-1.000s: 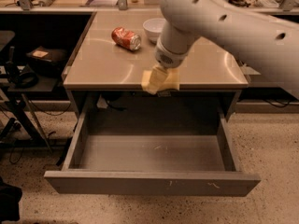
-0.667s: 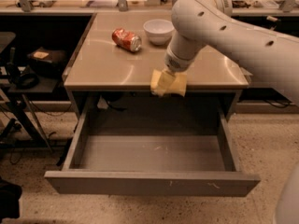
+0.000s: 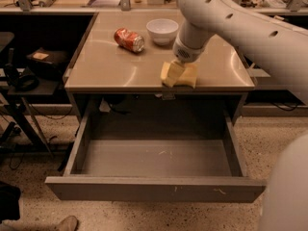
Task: Pick sponge from top drawer and place on counter
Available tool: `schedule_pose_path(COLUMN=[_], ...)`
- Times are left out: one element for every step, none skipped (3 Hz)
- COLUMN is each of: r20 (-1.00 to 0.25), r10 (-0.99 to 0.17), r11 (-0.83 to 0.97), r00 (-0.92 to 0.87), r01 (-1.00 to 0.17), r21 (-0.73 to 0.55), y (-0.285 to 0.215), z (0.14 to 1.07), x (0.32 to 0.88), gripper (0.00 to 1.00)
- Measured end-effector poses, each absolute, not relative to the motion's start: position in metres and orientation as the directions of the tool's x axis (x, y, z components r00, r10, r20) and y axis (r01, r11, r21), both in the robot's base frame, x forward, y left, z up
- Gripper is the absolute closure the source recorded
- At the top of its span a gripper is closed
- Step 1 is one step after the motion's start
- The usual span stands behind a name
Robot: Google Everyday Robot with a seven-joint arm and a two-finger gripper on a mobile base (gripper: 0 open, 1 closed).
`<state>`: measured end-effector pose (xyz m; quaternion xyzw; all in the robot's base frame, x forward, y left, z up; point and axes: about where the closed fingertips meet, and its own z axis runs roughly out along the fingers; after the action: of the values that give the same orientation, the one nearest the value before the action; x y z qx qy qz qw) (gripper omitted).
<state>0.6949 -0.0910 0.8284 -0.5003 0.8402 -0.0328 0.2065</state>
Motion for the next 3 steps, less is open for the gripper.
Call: schedule_pose_path(r20=[-0.369, -0.363, -0.368], r10=[-0.832, -0.832, -0.810], r11=[0.529, 0.530, 0.568], r00=[-0.415, -0.419, -0.457], r01=[-0.794, -0.794, -0.765], r21=[-0.300, -0.298, -0.302], y=[-0.097, -0.098, -0.125], z=[0.866, 0.862, 0.862], x=[0.711, 0.712, 0.735], gripper=[1.00, 1.00, 1.00])
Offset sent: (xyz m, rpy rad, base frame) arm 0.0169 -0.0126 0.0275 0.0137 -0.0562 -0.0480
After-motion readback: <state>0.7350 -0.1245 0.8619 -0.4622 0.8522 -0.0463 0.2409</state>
